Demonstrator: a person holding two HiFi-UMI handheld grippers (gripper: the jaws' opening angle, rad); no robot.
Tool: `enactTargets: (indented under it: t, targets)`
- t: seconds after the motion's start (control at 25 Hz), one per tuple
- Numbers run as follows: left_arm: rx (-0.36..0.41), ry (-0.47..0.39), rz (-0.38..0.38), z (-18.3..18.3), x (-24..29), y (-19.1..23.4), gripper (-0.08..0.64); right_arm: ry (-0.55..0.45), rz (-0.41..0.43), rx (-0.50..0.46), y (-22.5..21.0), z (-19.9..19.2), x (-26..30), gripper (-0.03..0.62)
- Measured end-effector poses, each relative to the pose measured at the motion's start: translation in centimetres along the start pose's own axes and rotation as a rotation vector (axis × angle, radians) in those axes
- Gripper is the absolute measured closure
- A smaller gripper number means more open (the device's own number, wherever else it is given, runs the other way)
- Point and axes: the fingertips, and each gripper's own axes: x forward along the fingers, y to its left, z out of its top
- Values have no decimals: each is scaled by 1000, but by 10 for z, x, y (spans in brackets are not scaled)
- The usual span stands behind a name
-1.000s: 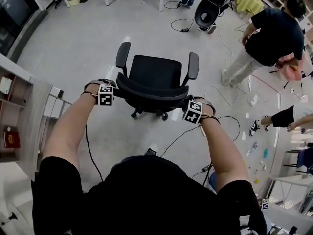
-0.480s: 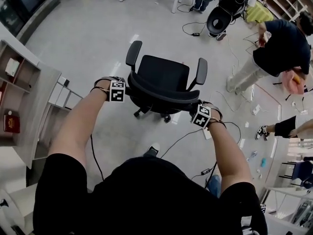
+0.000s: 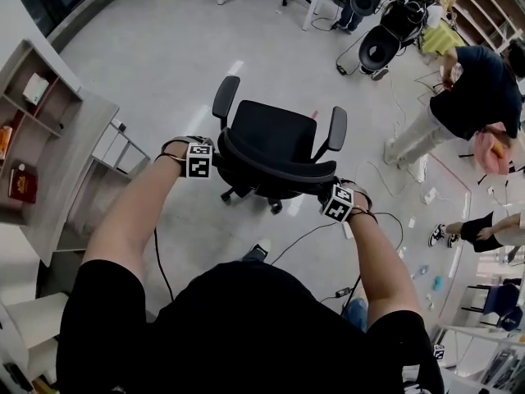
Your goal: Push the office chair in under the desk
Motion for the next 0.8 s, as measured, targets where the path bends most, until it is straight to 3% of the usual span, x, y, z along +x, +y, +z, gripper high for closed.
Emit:
enactTargets:
  t: [0.8]
  targets:
    - [-225,32,8,-106,-41,-141,268,-71,41,-212,65,113,-1,394]
